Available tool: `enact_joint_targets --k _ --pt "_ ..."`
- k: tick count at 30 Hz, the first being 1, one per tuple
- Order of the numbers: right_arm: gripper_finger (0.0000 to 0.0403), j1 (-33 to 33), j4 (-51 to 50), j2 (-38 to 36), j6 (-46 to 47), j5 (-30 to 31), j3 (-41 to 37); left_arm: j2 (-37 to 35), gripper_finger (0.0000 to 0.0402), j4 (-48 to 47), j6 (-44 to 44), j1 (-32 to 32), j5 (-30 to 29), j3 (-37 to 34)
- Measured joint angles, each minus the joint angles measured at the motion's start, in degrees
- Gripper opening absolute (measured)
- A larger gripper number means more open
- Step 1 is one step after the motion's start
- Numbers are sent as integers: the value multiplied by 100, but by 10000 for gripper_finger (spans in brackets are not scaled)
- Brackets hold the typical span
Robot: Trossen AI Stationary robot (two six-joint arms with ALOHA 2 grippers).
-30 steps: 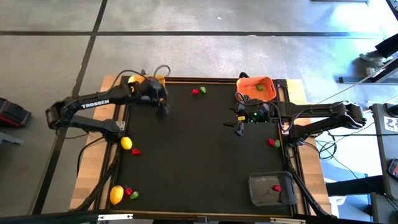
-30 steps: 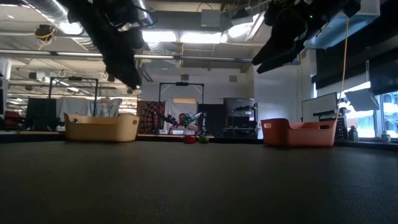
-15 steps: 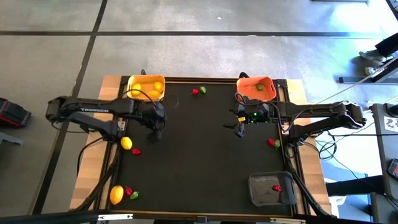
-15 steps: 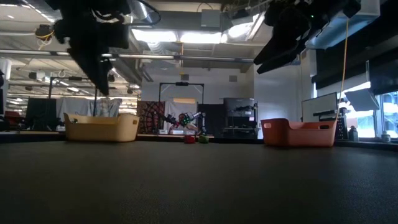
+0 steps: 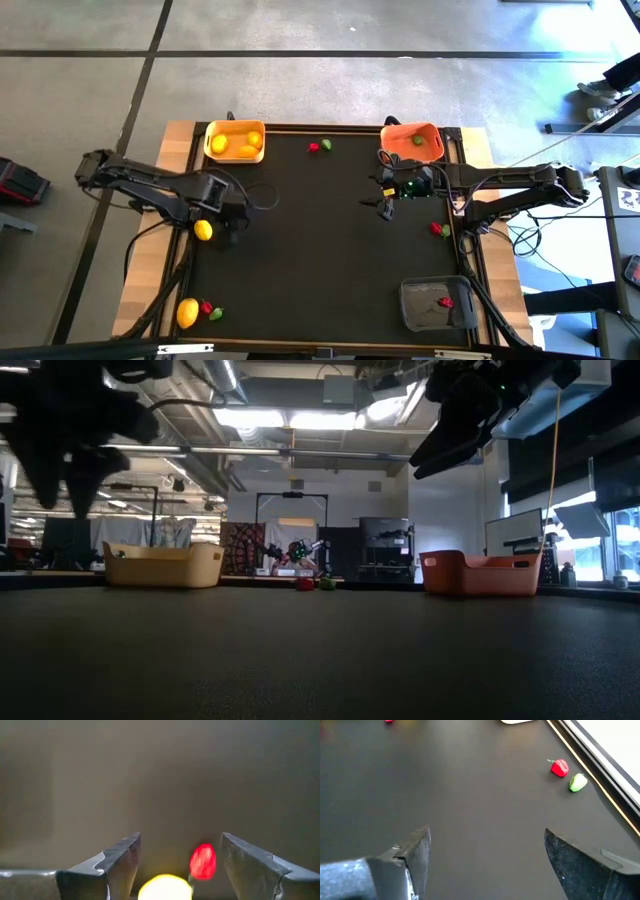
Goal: Sort produce into baskets
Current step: Put the lemon into the yellow bin
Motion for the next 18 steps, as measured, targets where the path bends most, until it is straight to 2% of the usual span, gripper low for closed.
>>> enact_joint_targets --k 7,18 --pt "319 0 -3 0 1 4 0 2 265 -697 -467 -273 -55 -2" --pt "319 0 -47 0 -10 7 0 260 265 -1183 174 -683 -53 -5"
